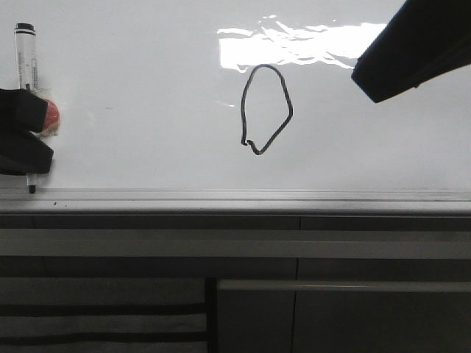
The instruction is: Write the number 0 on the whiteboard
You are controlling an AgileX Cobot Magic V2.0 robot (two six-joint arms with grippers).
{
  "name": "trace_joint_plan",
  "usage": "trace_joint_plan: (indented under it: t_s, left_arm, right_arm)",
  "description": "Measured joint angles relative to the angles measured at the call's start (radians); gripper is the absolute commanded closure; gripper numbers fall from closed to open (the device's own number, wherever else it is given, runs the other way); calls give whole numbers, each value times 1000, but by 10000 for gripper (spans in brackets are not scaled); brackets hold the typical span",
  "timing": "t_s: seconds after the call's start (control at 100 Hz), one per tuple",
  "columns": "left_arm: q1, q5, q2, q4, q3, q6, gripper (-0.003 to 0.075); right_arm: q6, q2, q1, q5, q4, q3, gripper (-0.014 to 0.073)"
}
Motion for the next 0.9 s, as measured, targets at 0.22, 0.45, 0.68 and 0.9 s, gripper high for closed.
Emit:
trace_joint_plan:
  t_s: [0.22, 0.45, 0.68, 0.9]
  left_arm:
    - [0, -22, 0, 10, 0, 0, 482]
    - [0, -28, 0, 14, 0, 0, 421]
    - [0, -29, 0, 14, -1, 0, 412]
    - [0, -22, -12, 41, -1, 0, 305]
  right_arm:
    - [0, 0, 0, 0, 0, 0, 669]
    - [0, 0, 0, 0, 0, 0, 669]
    - [0, 0, 0, 0, 0, 0, 669]
    - [0, 0, 0, -2, 2, 0, 669]
